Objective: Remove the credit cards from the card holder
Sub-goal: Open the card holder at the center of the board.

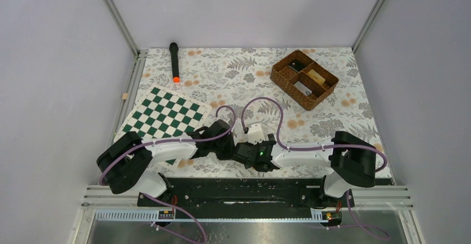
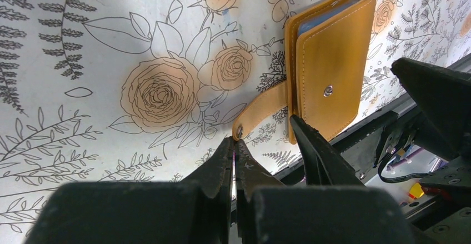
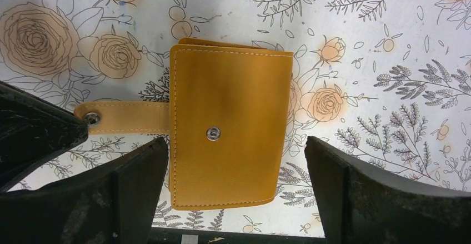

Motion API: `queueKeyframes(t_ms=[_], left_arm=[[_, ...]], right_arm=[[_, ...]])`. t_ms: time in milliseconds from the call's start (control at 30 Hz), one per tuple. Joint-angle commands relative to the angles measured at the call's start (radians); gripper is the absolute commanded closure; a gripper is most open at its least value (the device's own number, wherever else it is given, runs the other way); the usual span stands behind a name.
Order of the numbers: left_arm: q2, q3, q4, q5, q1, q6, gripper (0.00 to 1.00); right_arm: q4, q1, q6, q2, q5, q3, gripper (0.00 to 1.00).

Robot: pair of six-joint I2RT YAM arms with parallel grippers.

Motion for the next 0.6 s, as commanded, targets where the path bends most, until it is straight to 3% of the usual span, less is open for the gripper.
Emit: queueKeyframes(t_ms=[0,267,567], left_arm=[[-0.032,-0.010,0.040,0.010,0.005,-0.012,1.00],[-0.038,-0.017,0.034,0.002,0.004,-0.009,1.00],[-0.032,-0.001,-0.016,-0.047,0.006,0.015,1.00]], right_arm=[[-0.026,0.013,0.028,0.009,0.061,0.035,0.01],[-0.057,0.012,0.046,0.033,0.092,0.028,0.04],[-0.078,0.012,0.037,-0.192,0.136,-0.051,0.14]])
